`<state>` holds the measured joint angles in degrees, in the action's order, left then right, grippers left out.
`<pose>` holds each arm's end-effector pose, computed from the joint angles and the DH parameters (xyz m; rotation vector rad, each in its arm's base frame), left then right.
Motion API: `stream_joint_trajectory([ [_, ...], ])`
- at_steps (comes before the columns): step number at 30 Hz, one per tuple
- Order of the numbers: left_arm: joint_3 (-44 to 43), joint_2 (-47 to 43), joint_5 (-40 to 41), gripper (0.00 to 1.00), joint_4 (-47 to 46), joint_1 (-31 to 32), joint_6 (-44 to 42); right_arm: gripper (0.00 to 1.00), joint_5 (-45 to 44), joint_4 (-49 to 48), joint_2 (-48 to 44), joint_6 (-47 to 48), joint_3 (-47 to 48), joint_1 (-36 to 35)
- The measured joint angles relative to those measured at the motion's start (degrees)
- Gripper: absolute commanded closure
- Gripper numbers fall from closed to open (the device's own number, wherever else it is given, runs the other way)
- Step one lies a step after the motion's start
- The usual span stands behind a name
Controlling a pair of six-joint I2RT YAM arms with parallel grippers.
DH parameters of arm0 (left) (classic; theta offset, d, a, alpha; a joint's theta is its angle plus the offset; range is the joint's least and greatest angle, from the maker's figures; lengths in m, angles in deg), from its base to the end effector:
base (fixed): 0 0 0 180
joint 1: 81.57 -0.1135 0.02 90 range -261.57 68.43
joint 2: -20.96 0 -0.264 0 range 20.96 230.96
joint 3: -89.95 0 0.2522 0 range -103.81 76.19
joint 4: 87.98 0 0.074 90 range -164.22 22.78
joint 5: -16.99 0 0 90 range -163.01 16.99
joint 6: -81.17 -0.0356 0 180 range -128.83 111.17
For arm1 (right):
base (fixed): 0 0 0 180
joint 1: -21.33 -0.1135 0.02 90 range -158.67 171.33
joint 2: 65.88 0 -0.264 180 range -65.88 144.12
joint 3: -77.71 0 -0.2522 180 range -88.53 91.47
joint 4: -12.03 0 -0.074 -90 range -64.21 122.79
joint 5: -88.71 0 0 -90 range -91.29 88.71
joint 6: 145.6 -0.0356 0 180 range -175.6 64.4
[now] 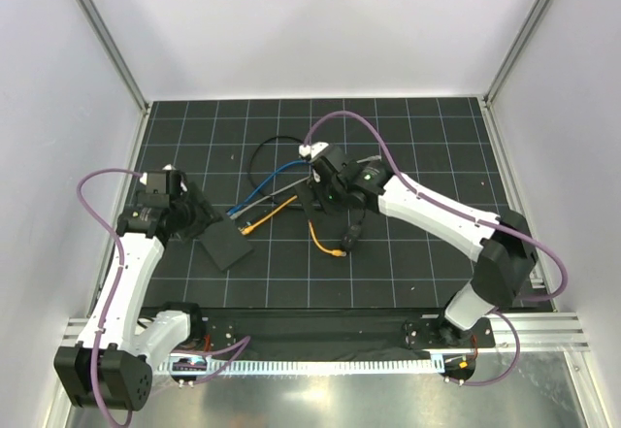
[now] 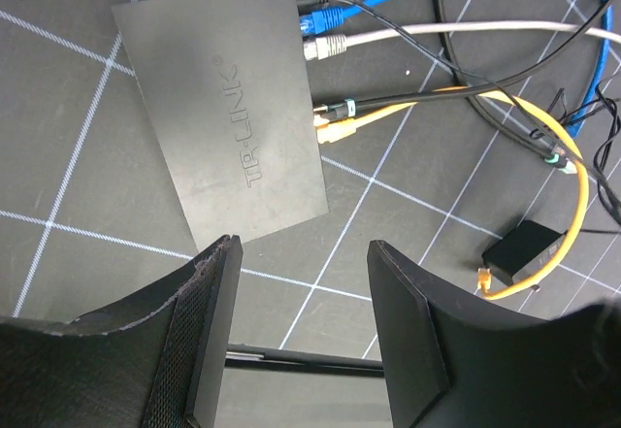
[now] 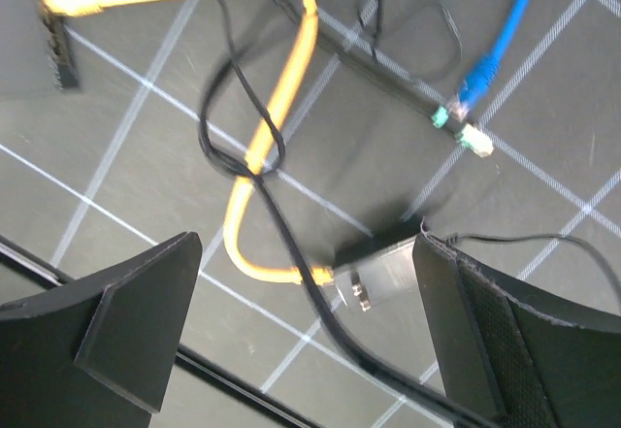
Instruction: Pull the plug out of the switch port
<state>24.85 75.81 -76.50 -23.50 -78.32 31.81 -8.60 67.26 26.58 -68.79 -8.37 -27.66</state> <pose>0.1798 -0.0124 0.2854 -0.7962 2.4315 -0.3808 0.2318 0.2597 0.2955 -0.7249 2.4157 0.2880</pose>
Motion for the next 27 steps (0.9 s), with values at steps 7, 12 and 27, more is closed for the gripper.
stream_joint_trajectory([
  [7,0.26,0.59,-1.20,0.40,-0.76,0.00,-0.15,0.00,0.04,3.56,-5.73,-0.02,-5.07,0.00],
  [12,0.26,0.59,-1.81,0.40,-0.85,0.00,-0.42,0.00,2.21,5.35,-6.60,-0.24,-7.69,0.00],
  [27,0.59,0.37,-5.88,0.39,-2.19,0.00,-1.09,0.00,20.70,-7.91,-7.96,-6.73,-13.94,1.33],
])
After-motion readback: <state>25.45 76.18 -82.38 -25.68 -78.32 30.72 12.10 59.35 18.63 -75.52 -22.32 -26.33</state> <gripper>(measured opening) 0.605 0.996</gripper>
